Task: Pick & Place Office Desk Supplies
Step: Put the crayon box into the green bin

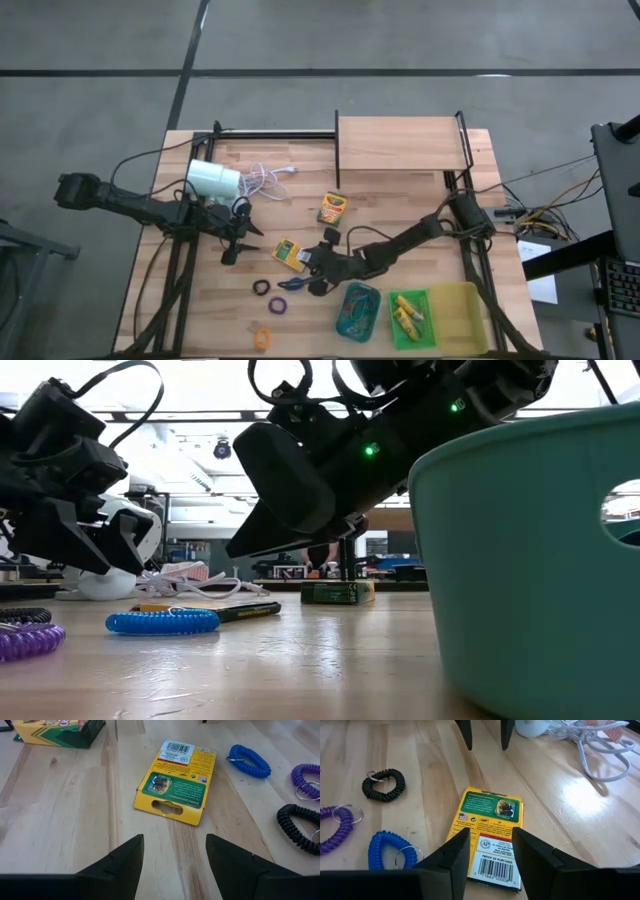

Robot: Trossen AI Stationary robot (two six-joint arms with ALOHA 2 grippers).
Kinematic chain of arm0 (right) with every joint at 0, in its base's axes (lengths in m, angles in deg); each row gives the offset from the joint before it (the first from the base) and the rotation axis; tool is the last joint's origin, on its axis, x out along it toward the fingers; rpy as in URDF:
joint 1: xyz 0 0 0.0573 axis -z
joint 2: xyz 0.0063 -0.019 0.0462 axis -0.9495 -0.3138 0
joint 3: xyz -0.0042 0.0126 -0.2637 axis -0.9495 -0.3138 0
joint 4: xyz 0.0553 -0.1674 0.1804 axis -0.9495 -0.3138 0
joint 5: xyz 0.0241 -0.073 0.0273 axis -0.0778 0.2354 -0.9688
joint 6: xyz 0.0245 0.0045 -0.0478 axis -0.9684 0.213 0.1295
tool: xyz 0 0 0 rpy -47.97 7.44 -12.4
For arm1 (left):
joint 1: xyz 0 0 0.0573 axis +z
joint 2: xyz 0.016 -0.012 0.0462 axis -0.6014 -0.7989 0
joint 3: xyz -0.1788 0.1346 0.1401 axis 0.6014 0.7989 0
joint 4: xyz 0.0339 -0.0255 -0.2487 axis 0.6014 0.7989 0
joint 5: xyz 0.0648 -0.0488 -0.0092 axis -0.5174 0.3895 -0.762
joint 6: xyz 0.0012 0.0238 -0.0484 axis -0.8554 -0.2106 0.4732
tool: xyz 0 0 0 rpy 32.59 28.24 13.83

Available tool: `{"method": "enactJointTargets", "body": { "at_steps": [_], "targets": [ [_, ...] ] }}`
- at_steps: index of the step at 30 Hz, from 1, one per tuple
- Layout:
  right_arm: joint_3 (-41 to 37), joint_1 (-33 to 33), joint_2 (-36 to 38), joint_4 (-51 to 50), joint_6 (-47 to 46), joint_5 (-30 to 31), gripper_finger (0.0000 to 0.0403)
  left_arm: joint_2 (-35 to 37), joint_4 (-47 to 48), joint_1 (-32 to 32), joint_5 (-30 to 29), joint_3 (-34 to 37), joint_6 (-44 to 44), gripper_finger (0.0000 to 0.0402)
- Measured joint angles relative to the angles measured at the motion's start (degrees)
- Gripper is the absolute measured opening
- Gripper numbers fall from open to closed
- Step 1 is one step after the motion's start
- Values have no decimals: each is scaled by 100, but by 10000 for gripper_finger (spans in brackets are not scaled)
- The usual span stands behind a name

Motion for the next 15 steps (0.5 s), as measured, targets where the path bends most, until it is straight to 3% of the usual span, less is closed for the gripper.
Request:
{"method": "enactJointTargets", "body": {
  "at_steps": [15],
  "targets": [
    [-2, -2, -2, 4, 28, 0, 132, 0, -2, 0, -6, 0, -2, 216]
  ]
}}
